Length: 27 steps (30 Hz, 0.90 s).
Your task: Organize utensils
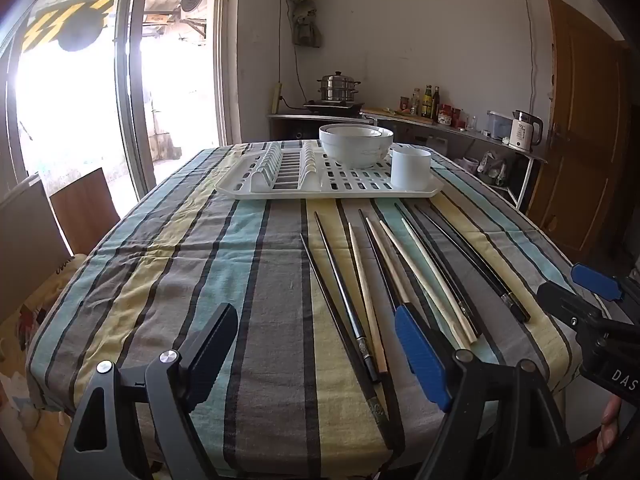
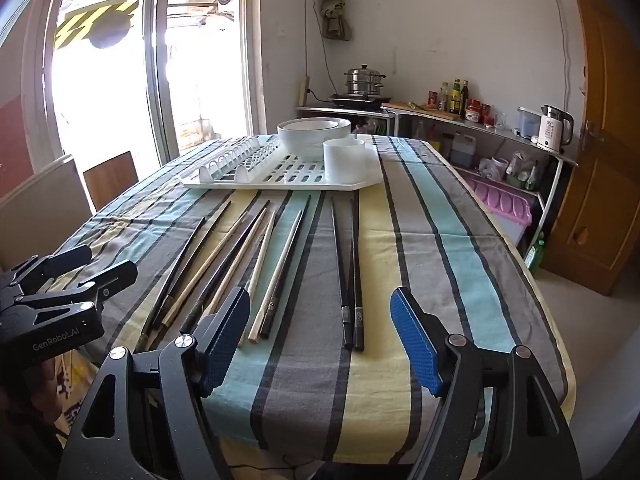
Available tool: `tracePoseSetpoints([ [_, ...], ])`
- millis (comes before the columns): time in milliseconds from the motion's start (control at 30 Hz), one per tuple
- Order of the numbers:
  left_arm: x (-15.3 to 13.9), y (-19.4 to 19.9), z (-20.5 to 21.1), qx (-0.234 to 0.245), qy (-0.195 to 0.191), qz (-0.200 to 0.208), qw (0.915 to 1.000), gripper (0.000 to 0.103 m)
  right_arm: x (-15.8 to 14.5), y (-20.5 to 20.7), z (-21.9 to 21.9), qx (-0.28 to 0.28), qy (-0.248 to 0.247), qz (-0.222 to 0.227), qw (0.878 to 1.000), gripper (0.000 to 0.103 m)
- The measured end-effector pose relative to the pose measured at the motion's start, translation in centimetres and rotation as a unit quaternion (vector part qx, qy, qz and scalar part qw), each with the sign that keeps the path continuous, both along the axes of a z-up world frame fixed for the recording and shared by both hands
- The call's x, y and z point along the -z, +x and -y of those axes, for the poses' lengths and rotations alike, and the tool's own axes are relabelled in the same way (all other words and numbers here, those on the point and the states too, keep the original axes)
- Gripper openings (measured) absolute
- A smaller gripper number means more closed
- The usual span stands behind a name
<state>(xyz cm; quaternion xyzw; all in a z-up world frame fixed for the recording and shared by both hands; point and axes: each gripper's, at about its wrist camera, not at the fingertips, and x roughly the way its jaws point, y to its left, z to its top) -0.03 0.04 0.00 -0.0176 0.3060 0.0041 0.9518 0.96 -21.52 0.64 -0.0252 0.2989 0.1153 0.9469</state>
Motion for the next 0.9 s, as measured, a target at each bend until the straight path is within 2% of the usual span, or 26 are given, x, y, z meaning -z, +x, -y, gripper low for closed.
tracePoseSetpoints([
  [167,-0.07,0.1,0.21,-0.007,0.016,-0.001,0.9998,0.081,-0.11,-0.16,0.01,0.002,0.004,-0.002,1.0,0.073],
  [433,-0.25,0.13,0.25,0.001,-0.001,0.005,1.0,0.081,-0.43,-0.27,0.33,0.001,0.007,0.004,1.0,0.073],
  [900,-0.16,-0.03,0.18,0.002,0.006,0.01,0.9999,0.081,-0.62,-0.16,0.24,-0.002,0.007,0.007,1.0,0.073],
])
